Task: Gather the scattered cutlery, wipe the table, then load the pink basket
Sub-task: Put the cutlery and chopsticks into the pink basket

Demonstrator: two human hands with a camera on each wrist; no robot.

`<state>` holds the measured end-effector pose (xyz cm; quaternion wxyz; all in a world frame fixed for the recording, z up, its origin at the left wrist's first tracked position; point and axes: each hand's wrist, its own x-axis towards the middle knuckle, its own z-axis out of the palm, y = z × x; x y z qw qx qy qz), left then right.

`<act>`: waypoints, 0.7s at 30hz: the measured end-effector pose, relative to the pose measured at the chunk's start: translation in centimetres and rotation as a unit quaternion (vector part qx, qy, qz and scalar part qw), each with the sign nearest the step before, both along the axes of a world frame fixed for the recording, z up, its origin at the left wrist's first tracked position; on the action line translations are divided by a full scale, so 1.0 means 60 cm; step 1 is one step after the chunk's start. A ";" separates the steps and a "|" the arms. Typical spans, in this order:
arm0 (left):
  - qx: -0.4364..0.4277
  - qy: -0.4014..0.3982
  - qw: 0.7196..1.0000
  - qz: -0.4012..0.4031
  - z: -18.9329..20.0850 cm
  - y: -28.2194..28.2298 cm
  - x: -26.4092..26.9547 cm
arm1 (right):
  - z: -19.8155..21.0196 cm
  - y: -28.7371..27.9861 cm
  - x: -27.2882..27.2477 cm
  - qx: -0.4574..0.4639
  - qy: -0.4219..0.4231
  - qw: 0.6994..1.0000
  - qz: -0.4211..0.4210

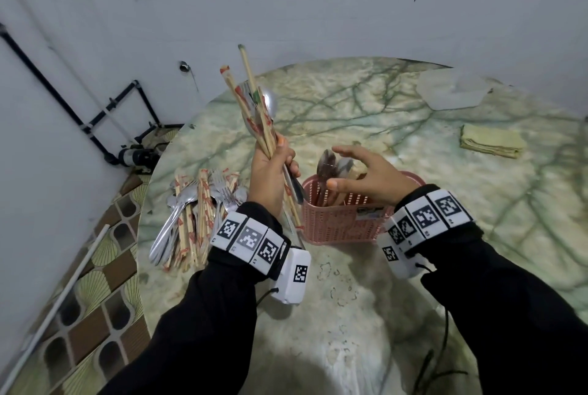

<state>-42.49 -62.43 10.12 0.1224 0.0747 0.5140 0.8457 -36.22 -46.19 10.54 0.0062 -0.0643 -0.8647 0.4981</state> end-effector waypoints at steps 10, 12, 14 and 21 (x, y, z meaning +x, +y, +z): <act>-0.012 0.040 0.999 0.035 0.012 0.004 0.009 | 0.002 0.018 0.016 0.012 -0.054 0.996 0.067; -0.011 0.043 0.998 0.048 0.016 0.006 0.008 | -0.005 0.025 0.016 0.059 -0.067 0.995 0.052; -0.007 0.039 0.998 0.054 0.019 0.009 0.007 | -0.013 0.028 0.012 0.112 -0.065 0.991 0.028; -0.004 0.045 0.996 0.076 0.020 0.023 0.010 | -0.043 0.017 -0.023 0.106 0.032 0.989 -0.096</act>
